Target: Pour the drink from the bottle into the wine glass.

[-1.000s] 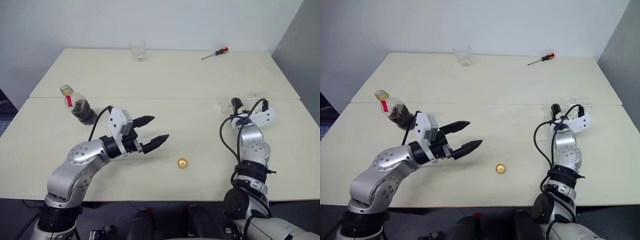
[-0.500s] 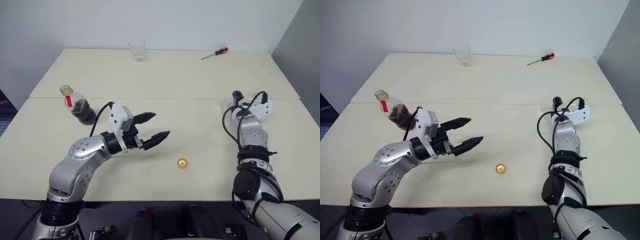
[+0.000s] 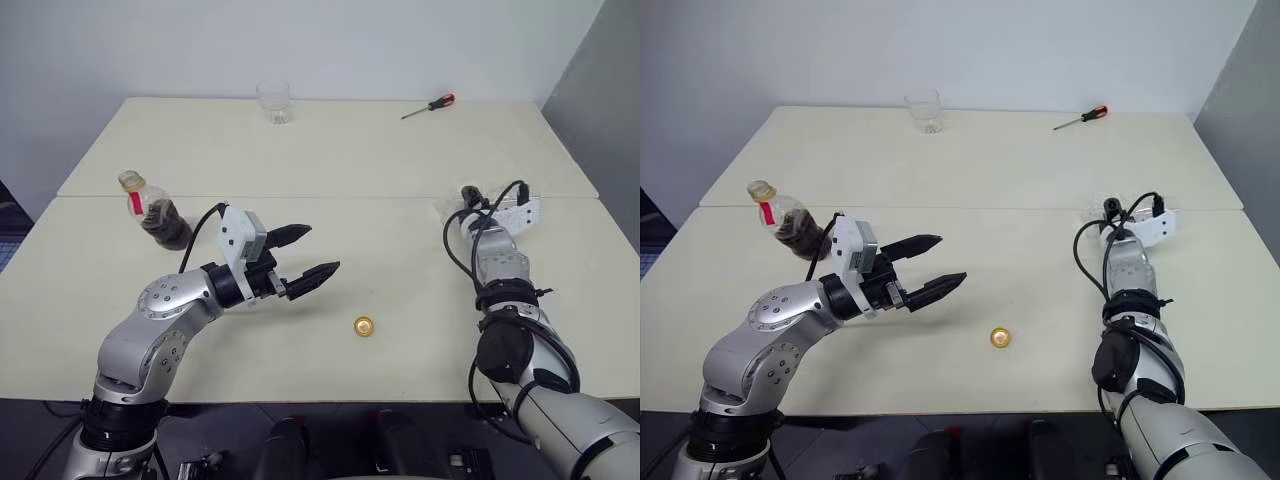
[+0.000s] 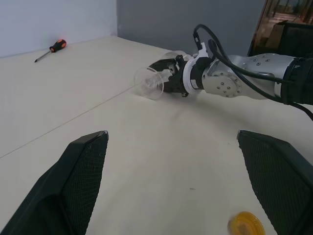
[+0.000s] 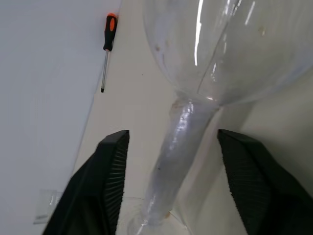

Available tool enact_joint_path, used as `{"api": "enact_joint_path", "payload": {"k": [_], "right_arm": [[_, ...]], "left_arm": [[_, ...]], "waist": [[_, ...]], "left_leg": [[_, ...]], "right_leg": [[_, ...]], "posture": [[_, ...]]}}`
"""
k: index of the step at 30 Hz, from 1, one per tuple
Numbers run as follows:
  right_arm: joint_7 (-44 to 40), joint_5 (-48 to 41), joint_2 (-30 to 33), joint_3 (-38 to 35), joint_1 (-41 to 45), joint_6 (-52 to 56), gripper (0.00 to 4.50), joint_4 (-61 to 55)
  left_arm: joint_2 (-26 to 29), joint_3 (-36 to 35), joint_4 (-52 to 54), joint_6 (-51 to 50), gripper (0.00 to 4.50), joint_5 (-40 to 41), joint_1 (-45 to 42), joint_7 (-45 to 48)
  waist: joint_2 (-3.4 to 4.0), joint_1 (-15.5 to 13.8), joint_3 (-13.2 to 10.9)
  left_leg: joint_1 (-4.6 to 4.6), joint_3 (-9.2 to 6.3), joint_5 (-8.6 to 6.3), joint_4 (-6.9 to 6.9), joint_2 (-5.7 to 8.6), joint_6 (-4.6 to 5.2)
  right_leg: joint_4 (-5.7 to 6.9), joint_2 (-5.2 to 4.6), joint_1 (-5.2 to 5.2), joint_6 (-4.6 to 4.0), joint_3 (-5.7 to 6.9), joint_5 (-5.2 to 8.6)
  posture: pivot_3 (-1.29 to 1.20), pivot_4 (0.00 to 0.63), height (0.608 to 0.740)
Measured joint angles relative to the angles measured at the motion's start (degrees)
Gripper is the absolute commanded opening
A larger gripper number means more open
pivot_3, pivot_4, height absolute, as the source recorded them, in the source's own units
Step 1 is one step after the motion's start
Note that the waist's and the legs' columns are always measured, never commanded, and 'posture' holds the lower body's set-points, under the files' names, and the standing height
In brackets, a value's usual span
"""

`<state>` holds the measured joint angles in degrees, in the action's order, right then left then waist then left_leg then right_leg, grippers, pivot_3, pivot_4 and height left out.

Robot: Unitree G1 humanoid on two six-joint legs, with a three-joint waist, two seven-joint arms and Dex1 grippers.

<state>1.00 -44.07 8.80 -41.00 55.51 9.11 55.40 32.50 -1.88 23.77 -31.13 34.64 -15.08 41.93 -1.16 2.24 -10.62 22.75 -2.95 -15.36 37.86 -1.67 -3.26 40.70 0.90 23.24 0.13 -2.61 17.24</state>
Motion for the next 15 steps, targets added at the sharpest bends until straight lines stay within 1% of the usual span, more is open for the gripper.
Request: {"api": "enact_joint_path", "payload": {"k": [3, 5, 6, 10, 13, 15], "right_arm": [[-0.83, -0.01, -0.09, 0.05, 0.39, 0.00, 1.01, 0.10], [-1.33, -0.02, -0.09, 0.15, 0.76, 0.21, 0.44, -0.15], [-1.78, 0.03, -0.12, 0.48, 1.10, 0.33, 0.23, -0.21], [-3.40, 4.05, 0.11, 5.15, 0.43, 0.40, 0.17, -1.59], [-6.26, 8.88, -0.74, 11.56, -0.88, 1.17, 0.17, -4.35], [-9.19, 12.75, -2.01, 17.08, -2.17, 1.23, 0.17, -7.47]], "left_arm": [[0.00, 0.00, 0.00, 0.01, 4.50, -0.03, -0.01, -0.11], [-0.02, 0.00, 0.00, 0.01, 4.50, -0.06, -0.01, -0.19], [-0.04, 0.00, 0.00, 0.01, 4.50, -0.06, -0.04, -0.20], [-0.01, -0.13, 0.02, 0.02, 4.50, -0.01, -0.02, -0.22], [0.30, -1.03, 0.57, -0.68, 4.50, 0.34, 1.32, -0.41], [0.96, -2.01, 1.23, -1.49, 4.50, 0.80, 3.07, -0.92]], "waist": [[0.00, 0.05, 0.00], [-0.01, 0.05, 0.01], [-0.01, 0.03, 0.01], [0.00, 0.00, 0.00], [0.02, 0.53, -0.01], [0.07, 1.08, -0.04]], "left_leg": [[-0.01, -0.01, 0.00, 0.00, -0.01, 0.00], [-0.02, -0.02, 0.00, 0.02, -0.01, 0.00], [-0.03, -0.02, 0.00, 0.01, 0.00, 0.00], [0.01, -0.02, 0.00, 0.01, 0.00, 0.00], [0.03, 0.03, 0.00, -0.03, -0.05, 0.00], [0.05, 0.02, 0.00, -0.08, -0.09, 0.00]], "right_leg": [[0.00, 0.00, 0.00, 0.00, 0.01, 0.00], [0.00, 0.00, -0.03, 0.00, 0.02, 0.00], [0.02, 0.00, -0.03, 0.00, 0.02, 0.00], [-0.02, 0.00, -0.01, 0.00, 0.01, 0.00], [-0.02, -0.07, 0.04, 0.00, -0.05, 0.00], [0.00, -0.07, 0.12, 0.00, -0.05, 0.01]], "posture": [[0.00, 0.150, 0.740], [0.00, 0.150, 0.740], [0.00, 0.150, 0.740], [0.00, 0.150, 0.740], [0.00, 0.150, 0.740], [0.00, 0.150, 0.740]]}}
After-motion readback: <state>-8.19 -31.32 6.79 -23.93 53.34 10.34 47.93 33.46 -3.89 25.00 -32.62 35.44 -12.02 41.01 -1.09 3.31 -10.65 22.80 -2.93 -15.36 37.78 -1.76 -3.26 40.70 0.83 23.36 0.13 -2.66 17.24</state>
